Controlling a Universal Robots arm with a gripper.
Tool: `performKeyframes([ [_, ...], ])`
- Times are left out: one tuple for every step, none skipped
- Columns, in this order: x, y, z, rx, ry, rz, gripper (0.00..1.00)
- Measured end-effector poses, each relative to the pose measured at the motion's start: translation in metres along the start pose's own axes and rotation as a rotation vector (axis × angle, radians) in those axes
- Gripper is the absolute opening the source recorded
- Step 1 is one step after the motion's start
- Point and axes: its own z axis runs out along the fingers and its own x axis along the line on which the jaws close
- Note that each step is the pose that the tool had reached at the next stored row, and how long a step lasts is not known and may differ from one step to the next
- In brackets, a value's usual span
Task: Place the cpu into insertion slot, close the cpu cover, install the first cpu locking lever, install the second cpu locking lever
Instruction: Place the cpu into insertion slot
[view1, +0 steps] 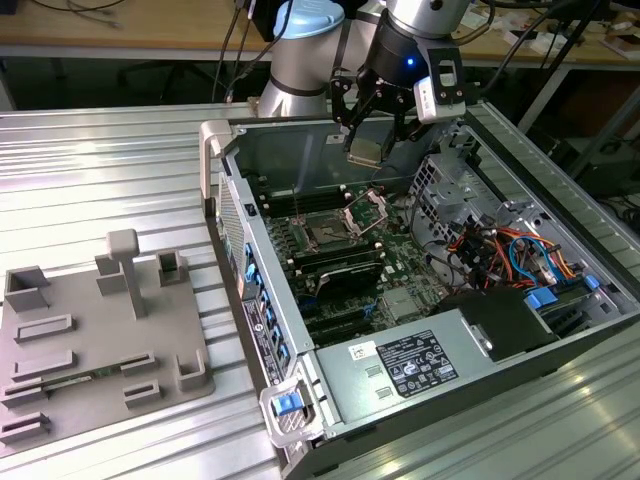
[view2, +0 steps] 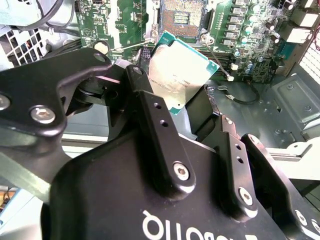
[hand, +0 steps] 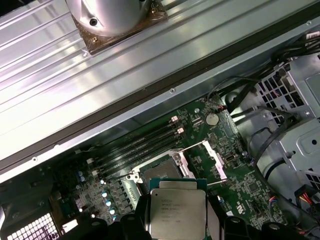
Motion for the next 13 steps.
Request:
performKeyframes([
  [0.0000,0.0000,0.0000,0.0000,-0.0001,0.001,0.55],
  [0.0000,0.0000,0.0000,0.0000,-0.0001,0.001,0.55],
  [0.0000,0.0000,0.0000,0.0000,-0.0001,0.002,0.55],
  [0.0000,0.0000,0.0000,0.0000,-0.0002,0.002,0.55],
  [0.0000,0.0000,0.0000,0.0000,-0.0002,0.003,0.55],
  [0.0000,0.0000,0.0000,-0.0001,-0.0003,0.004,0.55],
  [0.0000,0.0000,0.0000,-0.0001,-0.0004,0.004,0.55],
  [0.0000,0.0000,0.0000,-0.0001,-0.0004,0.005,0.55],
  [0.0000,0.0000,0.0000,-0.0001,-0.0004,0.005,0.55],
  [0.0000,0.0000,0.0000,-0.0001,-0.0005,0.006,0.55],
  [0.0000,0.0000,0.0000,-0.0001,-0.0006,0.007,0.55],
  [0.0000,0.0000,0.0000,-0.0001,-0.0007,0.007,0.55],
  [0.0000,0.0000,0.0000,-0.0001,-0.0007,0.008,0.55],
])
